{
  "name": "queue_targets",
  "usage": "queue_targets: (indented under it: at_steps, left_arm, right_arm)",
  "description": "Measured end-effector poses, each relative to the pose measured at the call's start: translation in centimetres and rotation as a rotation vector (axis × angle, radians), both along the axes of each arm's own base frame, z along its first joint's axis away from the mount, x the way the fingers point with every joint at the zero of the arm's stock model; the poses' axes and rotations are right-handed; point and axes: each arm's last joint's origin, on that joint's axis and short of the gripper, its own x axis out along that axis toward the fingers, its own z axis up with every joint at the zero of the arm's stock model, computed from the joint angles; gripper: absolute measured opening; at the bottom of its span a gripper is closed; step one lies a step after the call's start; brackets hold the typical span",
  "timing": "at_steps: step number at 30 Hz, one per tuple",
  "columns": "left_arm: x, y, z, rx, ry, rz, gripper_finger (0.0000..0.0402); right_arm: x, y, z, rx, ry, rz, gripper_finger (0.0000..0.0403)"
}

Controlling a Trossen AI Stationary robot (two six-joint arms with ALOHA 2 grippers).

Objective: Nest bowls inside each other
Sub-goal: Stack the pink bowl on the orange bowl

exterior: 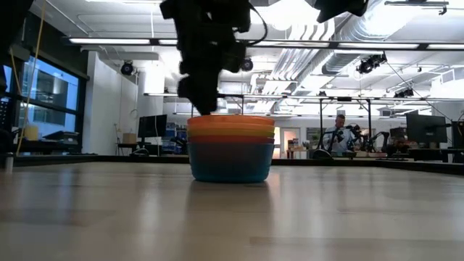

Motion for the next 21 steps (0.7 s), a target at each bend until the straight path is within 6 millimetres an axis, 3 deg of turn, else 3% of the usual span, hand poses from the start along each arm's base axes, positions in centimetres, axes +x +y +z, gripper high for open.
queue_targets:
  at_steps: [10,21]
  left_arm:
    - [-3.8,-0.8,3.4,0.044,0.050,-0.184,0.0193]
    - [-10.4,-5.5,2.8,0.043,0.022,-0.355,0.0193]
  right_arm:
    - [0.0,0.1,0.0,0.024,0.003,0.009,0.0144]
    - [0.0,0.1,0.0,-0.001,0.009,0.036,0.0144]
